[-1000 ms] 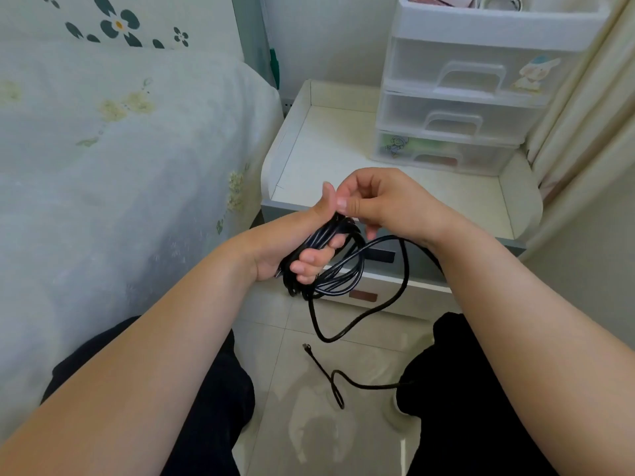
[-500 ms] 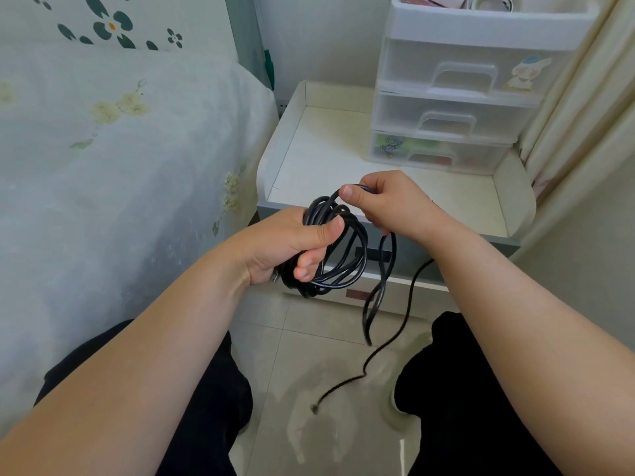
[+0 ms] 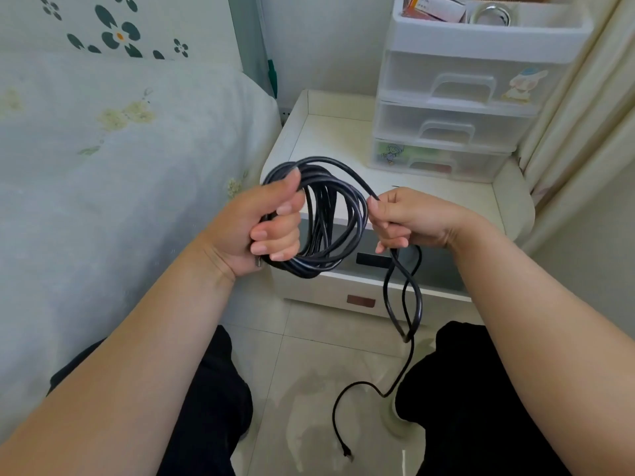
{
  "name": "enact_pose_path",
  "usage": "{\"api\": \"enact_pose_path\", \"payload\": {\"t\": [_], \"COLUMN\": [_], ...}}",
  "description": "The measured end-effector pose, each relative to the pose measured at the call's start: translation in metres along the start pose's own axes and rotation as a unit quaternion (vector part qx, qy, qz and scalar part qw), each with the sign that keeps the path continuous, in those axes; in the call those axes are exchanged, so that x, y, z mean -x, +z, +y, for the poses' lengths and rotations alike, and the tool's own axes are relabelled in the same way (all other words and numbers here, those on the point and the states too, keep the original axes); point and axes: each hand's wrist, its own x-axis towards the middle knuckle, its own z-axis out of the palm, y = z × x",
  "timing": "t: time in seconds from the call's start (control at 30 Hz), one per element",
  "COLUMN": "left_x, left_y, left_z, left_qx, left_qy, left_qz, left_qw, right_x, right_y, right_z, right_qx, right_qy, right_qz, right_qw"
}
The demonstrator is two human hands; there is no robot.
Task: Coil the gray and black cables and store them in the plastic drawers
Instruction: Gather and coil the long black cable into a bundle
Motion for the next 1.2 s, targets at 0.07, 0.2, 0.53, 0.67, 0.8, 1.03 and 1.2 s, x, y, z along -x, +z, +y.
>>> {"api": "enact_pose_path", "payload": {"t": [0.07, 0.2, 0.53, 0.67, 0.8, 1.03, 1.2], "left_x": [-0.001, -0.006, -0.014, -0.016, -0.02, -0.036, -0.043], "left_y": [-0.004, -0.007, -0.016, -0.022, -0.015, 0.011, 0.008], "left_z": [0.003, 0.008, 0.017, 0.018, 0.014, -0.003, -0.021], "left_qx": [0.054, 0.152, 0.322, 0.298, 0.229, -0.223, -0.543], "left_qy": [0.02, 0.076, 0.157, 0.178, 0.186, 0.221, 0.169], "left_qz": [-0.002, 0.08, 0.293, 0.381, 0.449, 0.513, 0.371], "left_qw": [0.998, 0.982, 0.887, 0.857, 0.843, 0.799, 0.734], "right_x": [0.001, 0.0, -0.011, -0.002, 0.006, 0.006, 0.009], "right_y": [0.0, 0.018, 0.097, 0.105, 0.107, 0.119, 0.117], "right_z": [0.002, 0.001, 0.003, -0.001, -0.007, -0.012, -0.016], "right_qx": [-0.017, -0.043, -0.255, -0.288, -0.295, -0.209, -0.123], "right_qy": [0.007, 0.023, 0.114, 0.102, 0.089, 0.112, 0.064], "right_qz": [-0.015, 0.01, 0.067, 0.011, -0.015, -0.013, 0.019], "right_qw": [1.0, 0.999, 0.958, 0.952, 0.951, 0.971, 0.99]}}
